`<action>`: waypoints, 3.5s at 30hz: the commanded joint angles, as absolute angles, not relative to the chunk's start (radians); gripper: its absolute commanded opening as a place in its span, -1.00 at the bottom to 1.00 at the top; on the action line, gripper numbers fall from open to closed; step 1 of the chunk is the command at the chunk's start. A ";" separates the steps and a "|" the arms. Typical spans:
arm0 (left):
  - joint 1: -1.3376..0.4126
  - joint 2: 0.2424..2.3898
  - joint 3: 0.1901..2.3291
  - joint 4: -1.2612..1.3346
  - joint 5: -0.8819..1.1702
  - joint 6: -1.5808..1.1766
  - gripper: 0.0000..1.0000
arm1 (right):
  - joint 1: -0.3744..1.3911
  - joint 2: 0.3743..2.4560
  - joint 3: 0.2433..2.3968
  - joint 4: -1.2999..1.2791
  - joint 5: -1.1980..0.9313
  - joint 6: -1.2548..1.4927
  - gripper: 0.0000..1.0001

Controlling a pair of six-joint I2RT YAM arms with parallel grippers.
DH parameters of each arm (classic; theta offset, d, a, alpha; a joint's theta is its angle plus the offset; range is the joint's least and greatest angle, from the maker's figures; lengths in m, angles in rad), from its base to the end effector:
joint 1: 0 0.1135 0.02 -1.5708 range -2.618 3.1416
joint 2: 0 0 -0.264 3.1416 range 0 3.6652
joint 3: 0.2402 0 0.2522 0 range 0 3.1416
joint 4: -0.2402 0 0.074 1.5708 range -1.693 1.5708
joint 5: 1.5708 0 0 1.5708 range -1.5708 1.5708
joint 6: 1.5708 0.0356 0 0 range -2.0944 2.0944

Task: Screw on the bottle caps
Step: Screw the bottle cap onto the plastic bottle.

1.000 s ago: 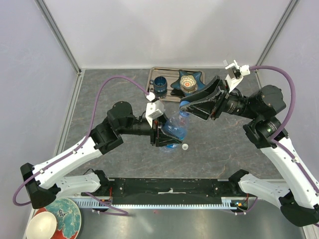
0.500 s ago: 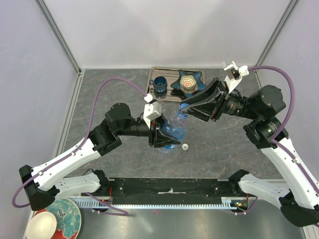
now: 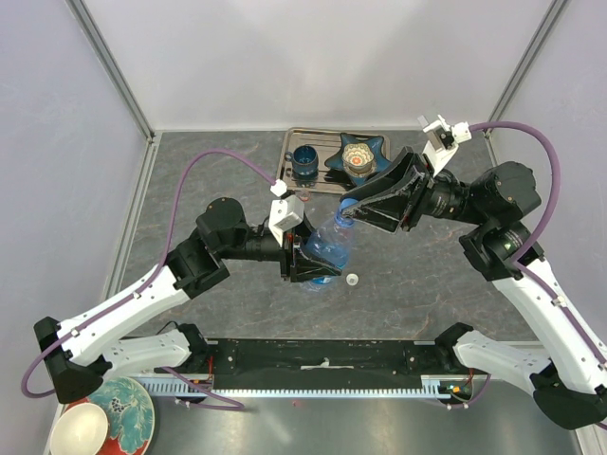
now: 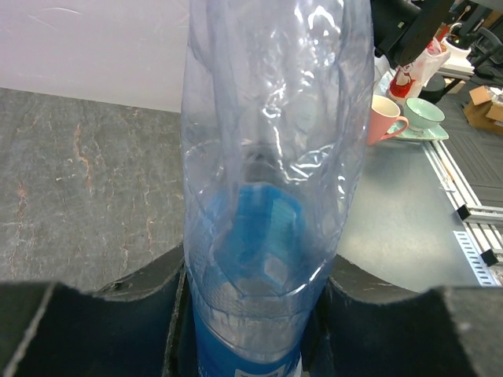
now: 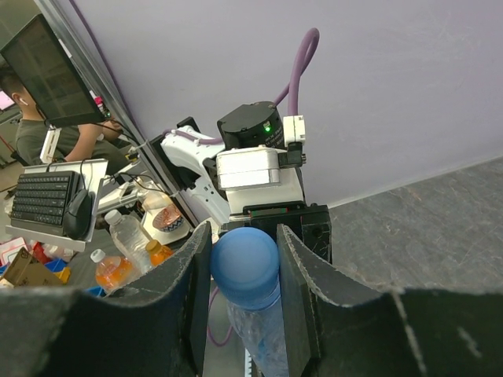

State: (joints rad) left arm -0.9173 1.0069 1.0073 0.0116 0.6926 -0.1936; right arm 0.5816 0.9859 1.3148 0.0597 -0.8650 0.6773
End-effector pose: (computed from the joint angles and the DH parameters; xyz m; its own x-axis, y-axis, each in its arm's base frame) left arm 0.1189 -0.1926 0.3979 -0.1851 -0.0018 -0.9827 0.9819 -0.0402 -0.1849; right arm 0.1326 0.1196 0.5063 -0.3454 0.2594 -0.9019 -0.9347 -0.0096 0.3553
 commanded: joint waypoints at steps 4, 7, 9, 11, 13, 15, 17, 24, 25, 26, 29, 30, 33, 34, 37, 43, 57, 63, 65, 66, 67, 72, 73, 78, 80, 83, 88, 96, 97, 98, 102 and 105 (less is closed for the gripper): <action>-0.899 1.000 1.011 0.045 0.658 -0.238 -0.65 | 0.617 0.973 1.328 0.048 -0.908 0.641 -1.00; -0.897 1.005 1.014 0.041 0.650 -0.247 -0.64 | 0.624 0.969 1.331 0.014 -0.902 0.612 -1.00; -0.894 1.008 1.017 0.040 0.643 -0.250 -0.64 | 0.629 0.966 1.336 0.002 -0.894 0.594 -1.00; -0.893 1.011 1.019 0.037 0.635 -0.258 -0.65 | 0.630 0.965 1.339 -0.024 -0.893 0.583 -1.00; -0.888 1.012 1.017 0.037 0.623 -0.264 -0.66 | 0.632 0.965 1.345 -0.057 -0.890 0.555 -1.00; -0.885 1.009 1.017 0.034 0.618 -0.267 -0.67 | 0.637 0.963 1.353 -0.086 -0.888 0.532 -1.00; -0.882 1.009 1.017 0.034 0.615 -0.271 -0.68 | 0.637 0.963 1.359 -0.104 -0.891 0.519 -1.00; -0.874 1.003 1.006 0.034 0.609 -0.273 -0.70 | 0.640 0.957 1.364 -0.129 -0.905 0.509 -1.00; -0.873 1.002 1.005 0.035 0.611 -0.273 -0.70 | 0.640 0.956 1.361 -0.129 -0.907 0.514 -1.00; -0.873 1.002 1.005 0.037 0.609 -0.275 -0.70 | 0.640 0.956 1.359 -0.129 -0.907 0.517 -0.99; -0.870 1.002 1.009 0.040 0.603 -0.278 -0.72 | 0.641 0.953 1.344 -0.112 -0.911 0.532 -0.88; -0.868 1.002 1.011 0.040 0.600 -0.281 -0.73 | 0.641 0.951 1.341 -0.112 -0.908 0.535 -0.83; -0.865 1.002 1.017 0.043 0.595 -0.285 -0.74 | 0.641 0.945 1.328 -0.106 -0.902 0.535 -0.71; -0.862 1.000 1.019 0.044 0.594 -0.287 -0.74 | 0.641 0.945 1.325 -0.104 -0.900 0.534 -0.71; -0.859 0.999 1.019 0.049 0.591 -0.288 -0.75 | 0.641 0.945 1.328 -0.103 -0.888 0.531 -0.64; -0.857 1.006 1.023 0.066 0.568 -0.298 -0.79 | 0.643 0.962 1.342 -0.103 -0.862 0.525 -0.51; -0.850 1.083 1.147 0.081 0.544 -0.319 -0.92 | 0.742 1.034 1.396 -0.196 -0.787 0.427 -0.58; -0.816 1.069 1.141 0.087 0.555 -0.327 -0.96 | 0.753 1.032 1.401 -0.233 -0.779 0.402 -0.65; -0.810 1.060 1.137 0.089 0.554 -0.327 -0.96 | 0.753 1.035 1.410 -0.238 -0.778 0.399 -0.68; -0.802 1.057 1.135 0.086 0.545 -0.325 -0.96 | 0.752 1.040 1.414 -0.245 -0.767 0.396 -0.69; -0.799 1.051 1.134 0.084 0.535 -0.327 -0.96 | 0.755 1.043 1.423 -0.253 -0.762 0.390 -0.70; -0.773 1.025 1.131 0.071 0.479 -0.310 -0.96 | 0.756 1.058 1.434 -0.288 -0.698 0.385 -0.74; -0.772 1.023 1.132 0.064 0.471 -0.308 -0.96 | 0.761 1.057 1.431 -0.290 -0.675 0.387 -0.74; -0.759 1.016 1.143 0.043 0.410 -0.310 -0.96 | 0.788 1.060 1.422 -0.284 -0.623 0.402 -0.74; -0.755 1.014 1.144 0.037 0.405 -0.314 -0.96 | 0.802 1.060 1.420 -0.281 -0.603 0.406 -0.74; -0.756 1.012 1.138 0.040 0.399 -0.321 -0.96 | 0.827 1.066 1.413 -0.273 -0.594 0.414 -0.74; -0.749 0.996 1.124 0.029 0.361 -0.322 -0.96 | 0.864 1.078 1.402 -0.244 -0.554 0.448 -0.74; -0.742 0.983 1.115 0.006 0.224 -0.296 -0.96 | 0.972 1.088 1.393 -0.314 -0.370 0.405 -0.75; -0.742 0.985 1.120 0.006 0.216 -0.295 -0.96 | 0.985 1.091 1.397 -0.324 -0.341 0.399 -0.75; -0.744 0.989 1.121 0.006 0.212 -0.299 -0.96 | 1.009 1.103 1.400 -0.336 -0.328 0.387 -0.75; -0.742 0.992 1.127 0.006 0.216 -0.307 -0.96 | 1.052 1.123 1.423 -0.362 -0.270 0.362 -0.74; -0.742 0.985 1.123 0.006 0.216 -0.313 -0.96 | 1.068 1.123 1.430 -0.376 -0.241 0.350 -0.72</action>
State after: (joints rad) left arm -0.7937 0.9806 1.0798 -0.1368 0.4454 -0.2272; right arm 0.9688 1.0935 1.4475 -0.1162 -0.0757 0.3134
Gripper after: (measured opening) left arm 0.461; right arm 0.422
